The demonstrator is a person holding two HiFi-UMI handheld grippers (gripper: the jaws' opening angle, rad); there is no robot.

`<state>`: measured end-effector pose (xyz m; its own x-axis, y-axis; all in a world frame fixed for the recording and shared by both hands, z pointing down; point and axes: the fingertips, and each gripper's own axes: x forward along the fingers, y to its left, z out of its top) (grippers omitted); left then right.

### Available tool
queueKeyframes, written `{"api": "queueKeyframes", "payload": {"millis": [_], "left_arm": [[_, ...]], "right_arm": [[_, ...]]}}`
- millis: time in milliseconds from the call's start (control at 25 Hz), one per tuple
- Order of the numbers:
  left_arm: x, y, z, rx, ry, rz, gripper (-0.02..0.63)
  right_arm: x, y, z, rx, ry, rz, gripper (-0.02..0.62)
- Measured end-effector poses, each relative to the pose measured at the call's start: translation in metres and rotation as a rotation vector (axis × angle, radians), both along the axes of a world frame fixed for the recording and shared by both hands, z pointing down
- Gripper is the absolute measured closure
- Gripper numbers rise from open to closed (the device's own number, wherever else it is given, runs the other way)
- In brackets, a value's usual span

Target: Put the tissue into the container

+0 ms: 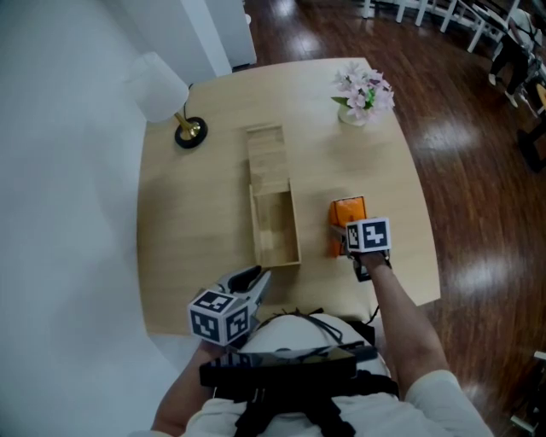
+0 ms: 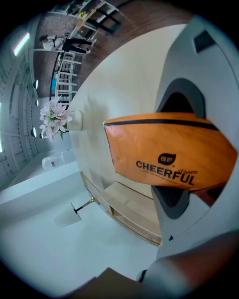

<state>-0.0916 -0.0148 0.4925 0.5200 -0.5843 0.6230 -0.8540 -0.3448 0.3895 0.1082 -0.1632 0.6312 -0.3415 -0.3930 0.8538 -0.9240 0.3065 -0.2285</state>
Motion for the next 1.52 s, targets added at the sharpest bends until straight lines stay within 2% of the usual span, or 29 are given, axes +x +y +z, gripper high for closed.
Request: {"api": "queueKeyframes", "payload": {"millis": [160, 640, 1000, 1520], "left_arm": [[-0.002, 0.001, -0.002, 0.005, 0.008, -0.006, 0.503], [-0.012, 0.003, -0.006, 0.026, 0.033, -0.030, 0.503], [-0.031, 0.008, -0.004, 0.026, 0.059, -0.037, 0.503], [-0.064, 0.013, -0.005, 0.038, 0.058, -0.045, 0.503]], "right_arm": [[0.006, 0.003, -0.008, 0.012, -0.003, 0.031, 0.198], [0.005, 0.011, -0.049, 0.044, -0.078, 0.092, 0.199], [-0.040, 0.011, -0.096, 0.113, -0.124, 0.060, 0.199], [-0.100, 0.013, -0.116, 0.136, -0.152, 0.012, 0.199]]}}
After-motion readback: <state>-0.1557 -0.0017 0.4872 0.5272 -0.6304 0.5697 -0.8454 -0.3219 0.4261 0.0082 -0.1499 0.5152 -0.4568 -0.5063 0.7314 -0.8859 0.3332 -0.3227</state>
